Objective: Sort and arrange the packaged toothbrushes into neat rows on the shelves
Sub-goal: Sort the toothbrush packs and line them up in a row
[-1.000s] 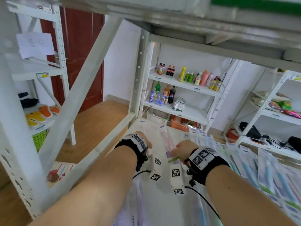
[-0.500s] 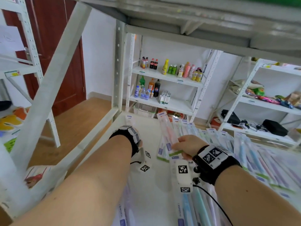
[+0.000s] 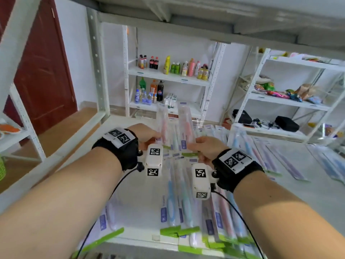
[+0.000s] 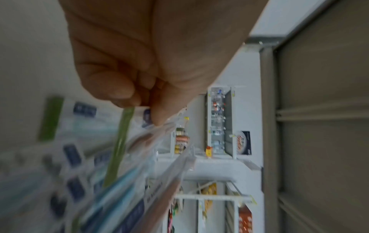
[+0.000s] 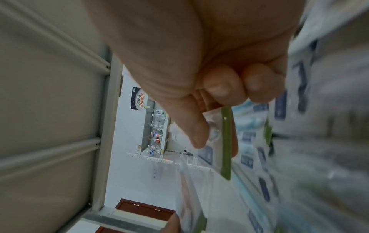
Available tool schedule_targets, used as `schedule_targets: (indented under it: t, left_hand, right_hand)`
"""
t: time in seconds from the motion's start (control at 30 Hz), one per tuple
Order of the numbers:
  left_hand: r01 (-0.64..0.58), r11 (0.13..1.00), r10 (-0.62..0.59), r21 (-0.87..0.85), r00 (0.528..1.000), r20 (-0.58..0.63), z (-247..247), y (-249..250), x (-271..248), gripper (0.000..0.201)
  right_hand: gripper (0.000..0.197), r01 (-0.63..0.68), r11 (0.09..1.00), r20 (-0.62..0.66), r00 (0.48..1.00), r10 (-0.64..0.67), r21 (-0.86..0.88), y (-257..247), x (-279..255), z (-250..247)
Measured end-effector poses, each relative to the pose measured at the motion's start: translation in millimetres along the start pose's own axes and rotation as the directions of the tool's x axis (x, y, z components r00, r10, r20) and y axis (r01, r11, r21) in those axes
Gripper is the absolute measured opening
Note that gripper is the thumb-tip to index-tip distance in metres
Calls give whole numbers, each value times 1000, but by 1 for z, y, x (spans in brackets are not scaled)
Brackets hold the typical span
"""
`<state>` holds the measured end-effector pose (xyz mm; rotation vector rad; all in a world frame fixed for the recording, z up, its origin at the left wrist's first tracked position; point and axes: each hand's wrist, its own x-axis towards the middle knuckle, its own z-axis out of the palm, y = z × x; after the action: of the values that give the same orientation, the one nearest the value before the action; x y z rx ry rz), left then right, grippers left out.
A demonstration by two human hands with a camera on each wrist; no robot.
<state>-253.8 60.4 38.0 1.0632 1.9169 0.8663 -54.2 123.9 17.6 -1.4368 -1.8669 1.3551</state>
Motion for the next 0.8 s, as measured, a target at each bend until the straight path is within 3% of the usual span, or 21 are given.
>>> schedule_targets:
  t: [0.17,0.33,0.57,0.67,0.8]
  left_hand:
    - [-107,991,116,-77,986,122,84,49,-30,16]
    - [-139,964,213,-227,913,348,219,109,-67,24]
    - [-180,983,165,-31,808,566,396,160,-116,24]
    - [-158,987,109,35,809,578,443,167,-132,26]
    - [-161,982,82,100,838,540,482,173,-143,28]
  right_hand:
    - [10,-17,1000,-126,992,18,10,51,-34,-77]
    - [7,-88,992,-339,934,113,88,131,-93,-194]
    - [19,-302,939,-561,812,163,-164,224,-188,-331]
    - [45,-395,895,-632,752,186,-206,246,-215,-364]
    - [44,-468,847,-614,754,234,-252,266,-234,-390]
